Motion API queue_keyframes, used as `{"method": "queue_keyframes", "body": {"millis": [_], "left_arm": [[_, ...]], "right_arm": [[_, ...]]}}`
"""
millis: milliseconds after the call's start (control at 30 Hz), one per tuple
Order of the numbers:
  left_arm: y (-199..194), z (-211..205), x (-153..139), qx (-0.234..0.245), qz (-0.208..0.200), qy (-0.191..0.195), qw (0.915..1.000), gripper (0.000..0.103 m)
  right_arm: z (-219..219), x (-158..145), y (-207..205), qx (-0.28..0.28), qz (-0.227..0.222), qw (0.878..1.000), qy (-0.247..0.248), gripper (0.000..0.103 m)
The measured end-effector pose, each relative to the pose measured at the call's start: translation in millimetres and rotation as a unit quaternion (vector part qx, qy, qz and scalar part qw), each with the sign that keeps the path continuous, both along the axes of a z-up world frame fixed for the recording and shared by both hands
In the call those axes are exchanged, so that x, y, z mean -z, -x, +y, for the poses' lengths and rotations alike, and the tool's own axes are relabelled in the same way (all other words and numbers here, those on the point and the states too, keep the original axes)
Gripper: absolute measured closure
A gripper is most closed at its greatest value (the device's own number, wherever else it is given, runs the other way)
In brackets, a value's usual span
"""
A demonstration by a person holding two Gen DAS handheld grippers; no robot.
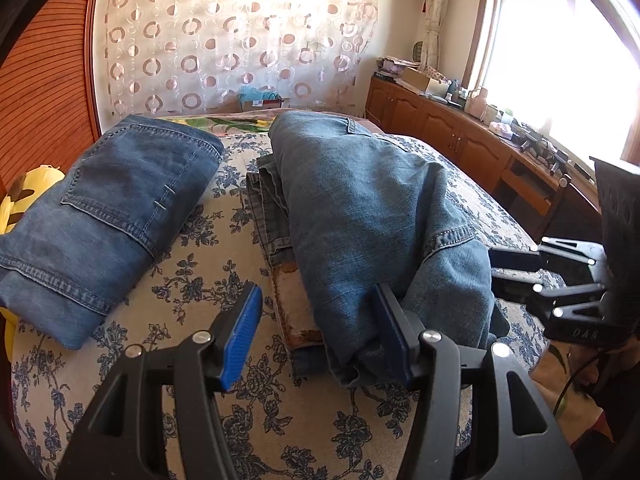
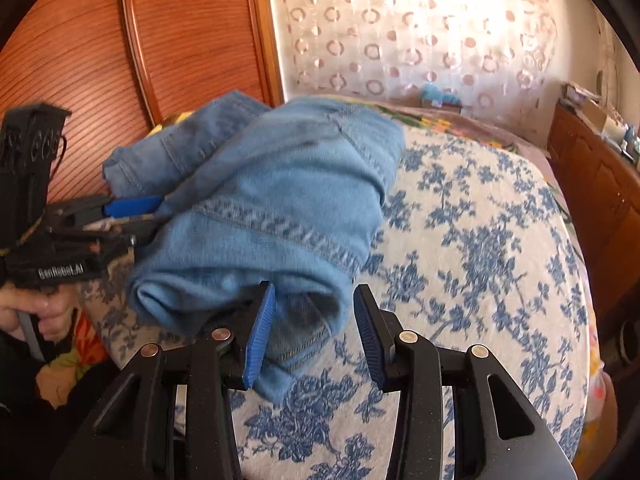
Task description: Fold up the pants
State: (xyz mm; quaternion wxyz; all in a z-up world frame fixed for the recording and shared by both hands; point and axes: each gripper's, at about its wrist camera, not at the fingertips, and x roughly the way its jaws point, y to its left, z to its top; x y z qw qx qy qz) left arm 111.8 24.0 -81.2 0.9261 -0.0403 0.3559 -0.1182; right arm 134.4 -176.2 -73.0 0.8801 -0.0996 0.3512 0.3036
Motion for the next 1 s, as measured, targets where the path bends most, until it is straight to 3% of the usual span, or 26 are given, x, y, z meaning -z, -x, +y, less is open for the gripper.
{"method": "queue_keyframes", "body": {"millis": [200, 433, 667, 833, 1000], "left_arm": [[0, 0, -1, -0.004, -0.004, 0.000, 1.0000, 0.047], [1, 0, -1, -0.003, -0.004, 0.000, 1.0000, 0.047], [1, 1, -2, -0.003, -0.004, 0.001, 1.0000, 0.047], [2, 0, -2, -0.004, -0.004, -0.001, 1.0000, 0.047], [2, 0, -2, -0.004, -0.004, 0.000, 1.0000, 0.047]], "right_arm": [[3, -2, -1, 0.009, -0.010, 1.000, -0.003, 0.062], [23, -13, 6, -0.016, -0.034, 0.999, 0.010, 0.062], [5, -18, 13, -0.010, -0.028, 1.000, -0.007, 0.062], [-1, -30, 11, 0.002, -0.048, 0.999, -0.019, 0.062], [10, -19, 1, 0.004, -0.045, 0.999, 0.004, 0.062]]}}
